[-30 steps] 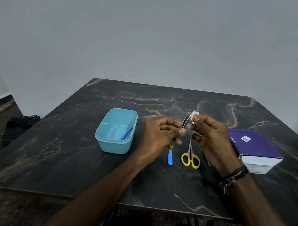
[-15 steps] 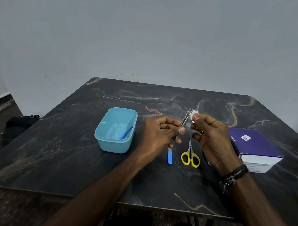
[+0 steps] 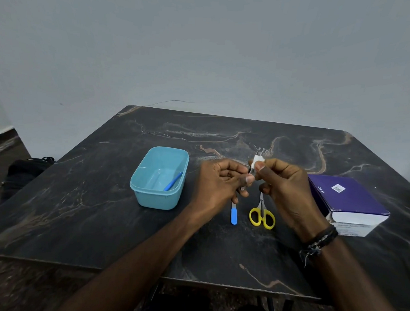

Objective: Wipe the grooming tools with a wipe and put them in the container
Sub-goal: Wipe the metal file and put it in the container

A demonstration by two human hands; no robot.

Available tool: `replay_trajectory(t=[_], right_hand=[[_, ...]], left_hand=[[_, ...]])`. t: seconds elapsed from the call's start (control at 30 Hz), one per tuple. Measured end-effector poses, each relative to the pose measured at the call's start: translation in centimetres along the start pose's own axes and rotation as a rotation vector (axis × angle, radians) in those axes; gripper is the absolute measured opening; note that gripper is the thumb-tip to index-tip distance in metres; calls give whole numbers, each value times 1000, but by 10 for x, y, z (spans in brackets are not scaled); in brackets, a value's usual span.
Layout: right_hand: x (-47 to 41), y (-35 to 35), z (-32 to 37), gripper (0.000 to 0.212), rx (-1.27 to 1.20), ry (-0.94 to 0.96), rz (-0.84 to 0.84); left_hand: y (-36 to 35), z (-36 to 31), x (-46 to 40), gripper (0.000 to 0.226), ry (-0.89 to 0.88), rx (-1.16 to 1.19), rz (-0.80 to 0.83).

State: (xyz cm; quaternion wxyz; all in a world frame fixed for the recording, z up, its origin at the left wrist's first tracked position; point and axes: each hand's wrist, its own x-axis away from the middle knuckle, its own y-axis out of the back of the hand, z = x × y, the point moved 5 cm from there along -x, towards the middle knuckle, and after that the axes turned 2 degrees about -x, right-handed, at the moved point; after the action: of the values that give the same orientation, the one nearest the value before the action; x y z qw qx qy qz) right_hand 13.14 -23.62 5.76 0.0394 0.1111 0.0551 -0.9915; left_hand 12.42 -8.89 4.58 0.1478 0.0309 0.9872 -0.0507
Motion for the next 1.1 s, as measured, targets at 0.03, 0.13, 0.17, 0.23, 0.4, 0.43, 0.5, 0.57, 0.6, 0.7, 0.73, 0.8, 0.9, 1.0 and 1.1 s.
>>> replay_trajectory(t=[0.03,0.13,0.17,0.23,0.4,0.43,0.5,0.57,0.6,0.7,0.73,0.8,0.9,1.0,1.1], right_hand=[[0,-1,0,10,30,9,16],[2,-3,1,17,71,21,46],[2,-3,1,16,74,20,50],[2,-4,1,12,69,23,51],[1,2,5,21,-78,38,-23],[0,5,5,24,-101,32,-35],[-1,7,3,30,-120,19,-11],[-1,3,0,33,-66,15,55],[0,-1,-1,29,-28,16,79],[2,-6,0,15,28,22,106],[2,-7,0,14,36,24,108],[3,-7,1,13,23,25,102],[3,-3,2,16,-27,26,39],[0,4,4,26,-128,22,-22],[-2,7,1,25,-167,-15,0]], left_hand=[[1,0,0,13,2,1,-10],[2,0,0,13,16,7,-27],[3,0,0,13,16,9,-28],[3,-1,0,13,17,20,-23],[-1,-1,2,14,27,15,19],[-2,-1,2,14,25,6,24],[-2,-1,2,14,28,1,27],[-1,-1,2,14,37,16,22],[1,-1,1,14,44,26,15],[5,-1,0,14,61,33,-10],[5,-2,0,14,64,33,-13],[5,-2,0,15,68,45,-8],[2,-2,1,16,70,56,20],[-1,-1,1,17,75,42,57],[-2,-1,2,17,89,42,63]])
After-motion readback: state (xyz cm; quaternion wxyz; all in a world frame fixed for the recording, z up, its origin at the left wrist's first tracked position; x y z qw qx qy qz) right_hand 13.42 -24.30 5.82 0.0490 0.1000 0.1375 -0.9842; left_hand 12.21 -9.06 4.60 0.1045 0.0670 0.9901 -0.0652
